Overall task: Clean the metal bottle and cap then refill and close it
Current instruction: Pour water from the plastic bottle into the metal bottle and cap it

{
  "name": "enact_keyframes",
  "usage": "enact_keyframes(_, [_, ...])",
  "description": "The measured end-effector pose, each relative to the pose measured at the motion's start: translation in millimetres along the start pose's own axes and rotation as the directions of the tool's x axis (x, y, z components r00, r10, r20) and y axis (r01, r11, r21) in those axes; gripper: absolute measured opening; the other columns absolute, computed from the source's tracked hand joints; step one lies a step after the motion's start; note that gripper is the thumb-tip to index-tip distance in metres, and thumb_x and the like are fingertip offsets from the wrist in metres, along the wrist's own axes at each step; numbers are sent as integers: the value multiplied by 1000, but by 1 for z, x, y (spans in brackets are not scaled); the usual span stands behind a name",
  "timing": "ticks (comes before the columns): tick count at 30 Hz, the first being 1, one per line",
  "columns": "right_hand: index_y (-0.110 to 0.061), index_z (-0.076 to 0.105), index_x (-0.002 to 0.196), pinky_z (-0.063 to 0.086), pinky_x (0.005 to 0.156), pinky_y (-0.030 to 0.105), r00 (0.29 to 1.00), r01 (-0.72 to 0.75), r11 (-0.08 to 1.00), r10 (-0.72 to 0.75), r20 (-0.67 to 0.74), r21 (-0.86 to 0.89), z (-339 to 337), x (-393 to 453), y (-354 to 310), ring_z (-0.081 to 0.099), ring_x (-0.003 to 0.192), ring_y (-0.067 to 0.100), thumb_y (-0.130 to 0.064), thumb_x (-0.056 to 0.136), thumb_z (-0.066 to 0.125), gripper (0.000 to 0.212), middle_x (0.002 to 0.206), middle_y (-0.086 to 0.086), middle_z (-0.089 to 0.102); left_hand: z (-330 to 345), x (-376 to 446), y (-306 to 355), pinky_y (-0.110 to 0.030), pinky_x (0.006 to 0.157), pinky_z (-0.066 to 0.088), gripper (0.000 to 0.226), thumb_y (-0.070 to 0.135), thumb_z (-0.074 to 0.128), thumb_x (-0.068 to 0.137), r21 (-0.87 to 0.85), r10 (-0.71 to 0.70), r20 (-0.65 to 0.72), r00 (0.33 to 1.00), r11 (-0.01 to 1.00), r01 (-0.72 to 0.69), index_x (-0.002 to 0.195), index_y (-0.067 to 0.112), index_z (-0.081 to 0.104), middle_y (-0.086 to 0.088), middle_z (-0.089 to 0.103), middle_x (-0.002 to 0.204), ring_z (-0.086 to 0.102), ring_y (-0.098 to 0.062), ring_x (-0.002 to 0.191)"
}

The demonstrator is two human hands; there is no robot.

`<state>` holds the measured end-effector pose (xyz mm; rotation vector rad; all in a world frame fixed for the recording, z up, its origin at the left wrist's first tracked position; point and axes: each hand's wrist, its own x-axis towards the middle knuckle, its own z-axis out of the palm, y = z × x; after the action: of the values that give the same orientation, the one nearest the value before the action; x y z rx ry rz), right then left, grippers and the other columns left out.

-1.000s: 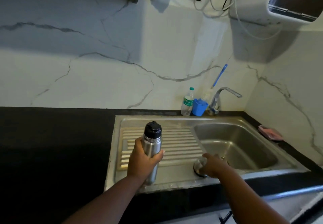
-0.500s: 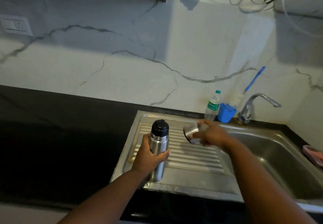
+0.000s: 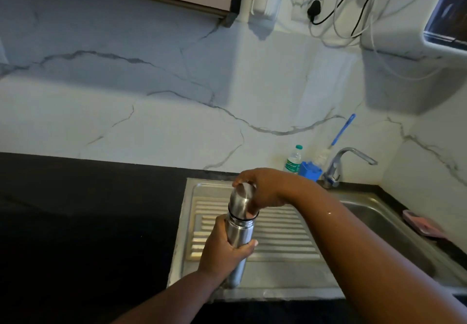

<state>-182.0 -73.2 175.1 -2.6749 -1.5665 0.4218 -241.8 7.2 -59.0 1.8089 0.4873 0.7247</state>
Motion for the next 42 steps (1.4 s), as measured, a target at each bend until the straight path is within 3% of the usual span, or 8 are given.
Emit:
enact_keyframes(9, [-20,61,104,54,71,29,948,-316,948,315,-33,-29,19,13,-18,66,76,17,-53,70,74,49,86,0,66,-3,4,-5,-36,76,57,68,63,79,55,18,46,10,999,999,-46,109,44,42,15,67,100,66,-4,89])
enact_keyframes(14, [-14,55,79,41,63,34,835,-544,832,523,-173,-107,34,11,-31,53,77,23,-102,47,25,98,78,2,56,-5,4,-3,-36,74,56,65,62,77,56,30,34,42,999,999,-35,107,42,41,16,64,97,63,-4,87])
enact_keyframes(19, [-20,44,136,43,94,43,840,-512,856,515,-170,68,21,3,-27,49,121,30,-83,74,39,89,136,10,50,-7,6,-3,-34,75,55,70,63,77,55,50,56,58,997,997,-59,112,40,43,15,63,101,63,-5,90])
enact_keyframes(23, [-32,51,128,55,88,37,945,-323,849,315,89,419,17,6,-22,54,114,25,-25,85,67,47,134,5,48,-8,6,-3,-32,74,55,70,65,75,55,66,56,68,996,996,-60,111,39,43,14,62,100,63,-6,89])
enact_keyframes(30, [-14,55,74,53,76,37,800,-572,820,561,-213,10,33,14,-29,64,76,22,-98,54,25,92,77,4,65,-8,6,-3,-35,79,54,79,67,73,56,97,64,71,995,993,-70,121,32,44,14,59,107,61,-9,94])
enact_keyframes(34, [-24,43,136,41,101,43,909,-412,905,417,-26,109,32,11,-29,46,124,29,-66,82,51,69,142,10,43,-7,6,-4,-35,76,54,78,68,72,55,93,68,50,996,993,-72,117,29,46,12,61,103,62,-12,92])
enact_keyframes(37, [-34,41,136,47,86,29,960,-278,943,273,55,181,32,10,-27,51,108,21,-17,83,60,60,135,3,46,-7,6,-4,-36,75,54,76,68,72,55,93,78,39,996,992,-81,116,29,47,11,61,101,62,-12,91])
enact_keyframes(42, [-18,59,94,51,74,31,903,-423,905,418,-100,-37,38,18,-27,60,78,17,-74,70,58,60,85,-1,62,-7,5,-5,-36,79,56,84,70,73,56,102,82,52,995,991,-87,124,31,42,12,62,108,63,-10,96])
